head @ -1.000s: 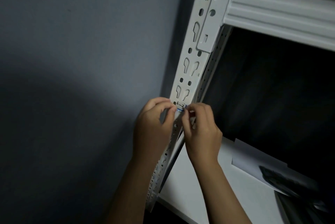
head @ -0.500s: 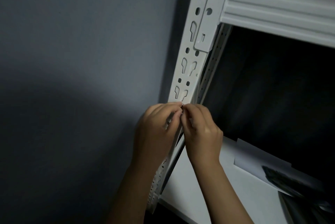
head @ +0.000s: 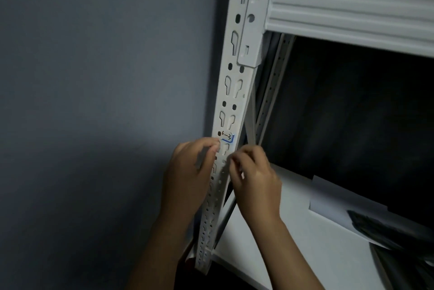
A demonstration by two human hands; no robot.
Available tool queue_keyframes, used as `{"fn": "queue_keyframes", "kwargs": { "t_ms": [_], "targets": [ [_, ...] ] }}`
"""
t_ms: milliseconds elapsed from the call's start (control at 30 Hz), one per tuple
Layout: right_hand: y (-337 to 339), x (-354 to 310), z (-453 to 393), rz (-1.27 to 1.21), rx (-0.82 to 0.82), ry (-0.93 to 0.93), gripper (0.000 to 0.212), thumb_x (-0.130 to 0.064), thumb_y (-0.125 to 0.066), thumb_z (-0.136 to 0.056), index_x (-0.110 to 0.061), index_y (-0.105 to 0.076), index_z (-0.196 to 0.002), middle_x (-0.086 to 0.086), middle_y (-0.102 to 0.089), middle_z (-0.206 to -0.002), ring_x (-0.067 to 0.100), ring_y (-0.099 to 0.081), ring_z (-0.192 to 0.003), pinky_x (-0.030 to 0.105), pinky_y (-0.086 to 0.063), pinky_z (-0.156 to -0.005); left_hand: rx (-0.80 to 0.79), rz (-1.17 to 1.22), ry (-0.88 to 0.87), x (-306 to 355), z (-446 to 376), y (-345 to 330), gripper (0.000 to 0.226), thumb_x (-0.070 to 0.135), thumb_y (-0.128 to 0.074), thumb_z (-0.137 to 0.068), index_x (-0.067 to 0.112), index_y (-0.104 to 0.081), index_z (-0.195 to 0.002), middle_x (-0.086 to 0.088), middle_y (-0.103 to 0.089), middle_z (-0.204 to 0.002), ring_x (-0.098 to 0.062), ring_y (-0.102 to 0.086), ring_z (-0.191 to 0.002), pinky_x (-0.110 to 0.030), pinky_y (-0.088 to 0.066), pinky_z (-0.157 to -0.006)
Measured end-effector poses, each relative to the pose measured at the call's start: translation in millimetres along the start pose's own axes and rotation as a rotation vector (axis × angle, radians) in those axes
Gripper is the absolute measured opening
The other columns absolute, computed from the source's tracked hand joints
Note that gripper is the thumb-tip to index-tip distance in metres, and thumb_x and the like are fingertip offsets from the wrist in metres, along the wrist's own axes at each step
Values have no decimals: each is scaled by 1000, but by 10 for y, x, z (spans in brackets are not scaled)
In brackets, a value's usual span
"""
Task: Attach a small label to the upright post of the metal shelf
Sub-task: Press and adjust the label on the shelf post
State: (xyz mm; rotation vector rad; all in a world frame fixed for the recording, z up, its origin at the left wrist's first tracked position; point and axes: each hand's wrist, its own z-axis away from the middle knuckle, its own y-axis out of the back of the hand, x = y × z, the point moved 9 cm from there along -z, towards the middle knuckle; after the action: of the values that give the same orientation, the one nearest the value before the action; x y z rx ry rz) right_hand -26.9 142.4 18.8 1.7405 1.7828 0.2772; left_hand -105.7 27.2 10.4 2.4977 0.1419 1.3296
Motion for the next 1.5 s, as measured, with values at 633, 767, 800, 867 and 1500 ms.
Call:
{"fn": "queue_keyframes", "kwargs": {
  "t_ms": [633,767,800,867,1500],
  "targets": [
    [-39,288,60,-1003,85,-659,14,-5,-62,-90,-15,-71,-89,9,-69,-87,9,-67,-73,19,-55,-71,62,-19,131,210,41,-59,16,22,-58,-92,16,-72,-90,2,-65,-91,-6,-60,-80,-16,-46,-68],
    [-54,405,36,-1064,185,-740,12,-8,-60,-91,-16,-68,-91,-10,-69,-83,-1,-66,-78,12,-51,-68,197,-18,119,200,25,-40,11,21,-64,-88,18,-71,-95,4,-63,-95,-5,-60,-82,-23,-52,-75],
    [-98,405,24,-1105,177,-758,12,-7,-58,-92,-14,-68,-94,-8,-70,-90,-1,-66,-83,12,-51,-70,205,-17,122,198,15,-54,10,20,-65,-87,18,-71,-95,4,-63,-95,-5,-60,-83,-25,-53,-76],
    [-212,394,15,-1228,155,-804,12,-7,-53,-95,-9,-64,-98,1,-71,-102,6,-68,-92,16,-54,-74,217,0,135,185,-10,-89,8,19,-66,-87,18,-71,-93,3,-64,-95,-4,-61,-82,-21,-53,-75],
    [-345,476,14,-1255,71,-817,15,-10,-52,-95,-19,-63,-89,-6,-71,-102,7,-67,-96,21,-53,-76,238,240,354,155,-12,-178,7,13,-71,-81,20,-71,-81,13,-67,-73,9,-60,-64,-3,-43,-56]
  ]
}}
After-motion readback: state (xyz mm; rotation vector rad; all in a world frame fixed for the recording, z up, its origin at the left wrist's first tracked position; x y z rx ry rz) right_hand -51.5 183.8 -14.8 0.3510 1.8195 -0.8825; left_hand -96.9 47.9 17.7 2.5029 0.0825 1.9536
